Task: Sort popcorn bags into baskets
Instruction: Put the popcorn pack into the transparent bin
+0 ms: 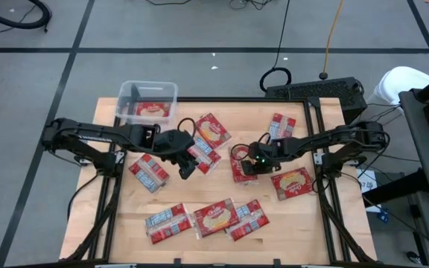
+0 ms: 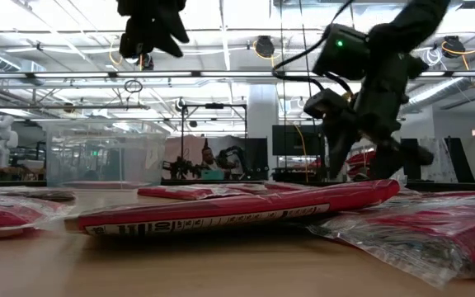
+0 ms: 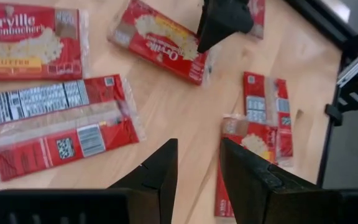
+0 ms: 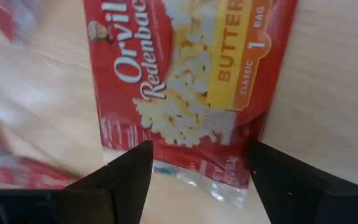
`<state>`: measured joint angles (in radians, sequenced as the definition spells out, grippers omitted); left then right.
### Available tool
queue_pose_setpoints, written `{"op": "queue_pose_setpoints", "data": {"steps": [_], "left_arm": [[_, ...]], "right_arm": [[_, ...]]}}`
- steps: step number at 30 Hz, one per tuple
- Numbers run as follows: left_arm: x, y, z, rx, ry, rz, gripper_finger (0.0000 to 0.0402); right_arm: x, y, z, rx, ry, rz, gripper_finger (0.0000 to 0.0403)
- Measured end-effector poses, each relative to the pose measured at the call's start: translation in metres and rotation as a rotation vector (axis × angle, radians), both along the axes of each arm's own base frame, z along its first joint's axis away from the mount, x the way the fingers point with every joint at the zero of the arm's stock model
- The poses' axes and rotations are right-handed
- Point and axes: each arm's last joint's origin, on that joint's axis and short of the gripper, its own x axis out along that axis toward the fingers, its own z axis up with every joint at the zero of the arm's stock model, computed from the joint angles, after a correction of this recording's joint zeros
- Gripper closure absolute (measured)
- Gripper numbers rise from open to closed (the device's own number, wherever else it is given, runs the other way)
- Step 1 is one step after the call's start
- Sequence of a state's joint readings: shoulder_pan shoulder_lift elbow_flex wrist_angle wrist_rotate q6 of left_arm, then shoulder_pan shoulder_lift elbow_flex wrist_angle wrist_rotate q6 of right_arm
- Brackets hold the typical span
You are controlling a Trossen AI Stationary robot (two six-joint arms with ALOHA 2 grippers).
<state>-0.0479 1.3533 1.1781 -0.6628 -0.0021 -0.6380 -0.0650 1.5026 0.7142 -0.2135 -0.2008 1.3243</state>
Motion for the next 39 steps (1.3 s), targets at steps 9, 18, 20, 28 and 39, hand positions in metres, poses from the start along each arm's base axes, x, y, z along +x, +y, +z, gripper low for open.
{"op": "queue_pose_setpoints", "data": {"steps": [9, 18, 20, 28, 39], "left_arm": [[-0.002, 0.0, -0.025, 0.001, 0.029, 0.0, 0.0279], [-0.001, 0.0, -0.026, 0.0, 0.023, 0.002, 0.0279], [-0.001, 0.0, -0.026, -0.003, 0.023, 0.005, 0.0279], [0.0, 0.001, -0.025, -0.021, 0.002, 0.038, 0.0279], [0.0, 0.002, -0.025, -0.021, 0.0, 0.095, 0.0279]], "right_arm": [[0.006, 0.008, -0.006, 0.073, -0.242, -0.206, 0.0149], [0.021, -0.002, 0.036, 0.098, -0.286, -0.152, 0.0149], [0.021, -0.013, 0.047, 0.069, -0.261, -0.121, 0.0149], [0.009, -0.082, 0.073, -0.091, -0.167, 0.044, 0.0149], [0.009, -0.133, 0.06, -0.366, -0.336, 0.414, 0.0156]]}}
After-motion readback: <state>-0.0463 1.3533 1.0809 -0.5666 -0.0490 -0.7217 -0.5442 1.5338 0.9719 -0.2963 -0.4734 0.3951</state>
